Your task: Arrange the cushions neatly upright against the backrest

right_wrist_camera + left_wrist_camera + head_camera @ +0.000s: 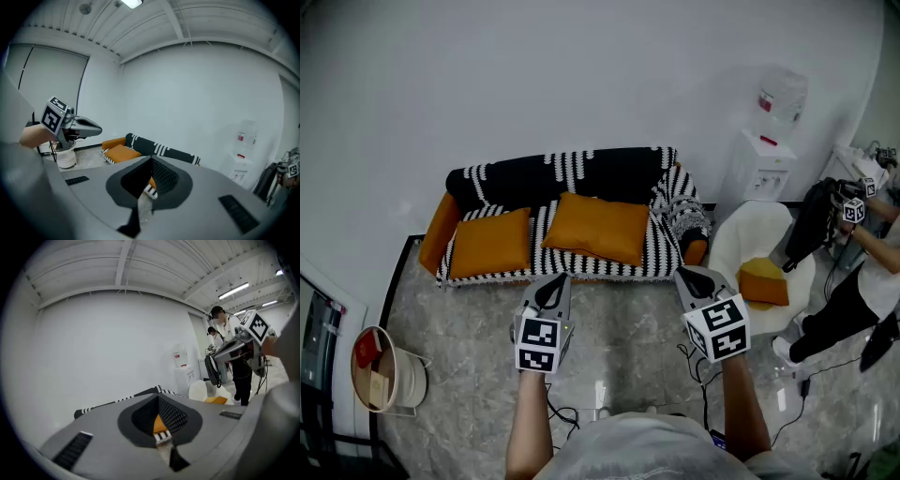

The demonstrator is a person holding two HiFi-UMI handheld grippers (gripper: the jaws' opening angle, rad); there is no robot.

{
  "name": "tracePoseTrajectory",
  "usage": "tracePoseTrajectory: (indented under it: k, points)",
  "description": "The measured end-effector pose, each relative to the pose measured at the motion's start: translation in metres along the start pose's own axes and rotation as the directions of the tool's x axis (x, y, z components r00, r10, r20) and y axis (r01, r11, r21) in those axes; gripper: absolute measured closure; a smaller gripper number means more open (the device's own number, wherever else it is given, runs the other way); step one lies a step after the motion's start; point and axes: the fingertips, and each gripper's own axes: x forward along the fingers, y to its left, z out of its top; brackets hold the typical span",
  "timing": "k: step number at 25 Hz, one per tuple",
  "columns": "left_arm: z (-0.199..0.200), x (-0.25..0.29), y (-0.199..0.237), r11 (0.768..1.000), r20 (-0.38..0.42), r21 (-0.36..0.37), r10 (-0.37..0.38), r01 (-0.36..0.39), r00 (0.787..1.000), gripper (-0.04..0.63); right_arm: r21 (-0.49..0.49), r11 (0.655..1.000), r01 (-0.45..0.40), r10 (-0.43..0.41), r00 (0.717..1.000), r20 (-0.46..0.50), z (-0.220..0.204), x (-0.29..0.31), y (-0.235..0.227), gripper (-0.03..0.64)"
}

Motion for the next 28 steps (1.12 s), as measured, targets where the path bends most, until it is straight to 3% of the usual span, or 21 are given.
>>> tracePoseTrajectory:
  k: [4,9,16,20,25,28]
  points:
    - [-0.004,-0.004,-0.002,1.0,-0.018,0.001,0.021,-0.021,1.0,0.583,0.028,1.0,0.013,-0.014,0.999,0.043,0.002,-0.007,-0.01,0.614]
    - [-0.009,-0.005,-0.008,0.997,-0.043,-0.035,0.063,-0.064,0.997,0.583,0.081,0.995,-0.057,0.048,0.993,0.109,0.003,-0.016,-0.022,0.614]
    - [-0.013,-0.012,-0.024,0.988,-0.06,-0.114,0.098,-0.104,0.993,0.583,0.038,0.996,-0.082,0.08,0.995,0.055,-0.021,-0.018,-0.029,0.614]
    - [-0.025,-0.016,-0.019,0.982,-0.102,-0.107,0.144,-0.154,0.984,0.583,0.071,0.993,-0.096,0.094,0.995,0.021,-0.037,-0.011,-0.04,0.614]
    - [-0.032,-0.007,-0.011,0.982,-0.106,-0.099,0.153,-0.164,0.982,0.583,0.096,0.986,-0.136,0.134,0.991,0.021,-0.041,0.005,-0.042,0.614]
    - [-0.036,0.009,-0.005,0.986,-0.106,-0.085,0.136,-0.145,0.985,0.583,0.036,0.993,-0.112,0.111,0.994,0.026,-0.034,0.02,-0.041,0.614]
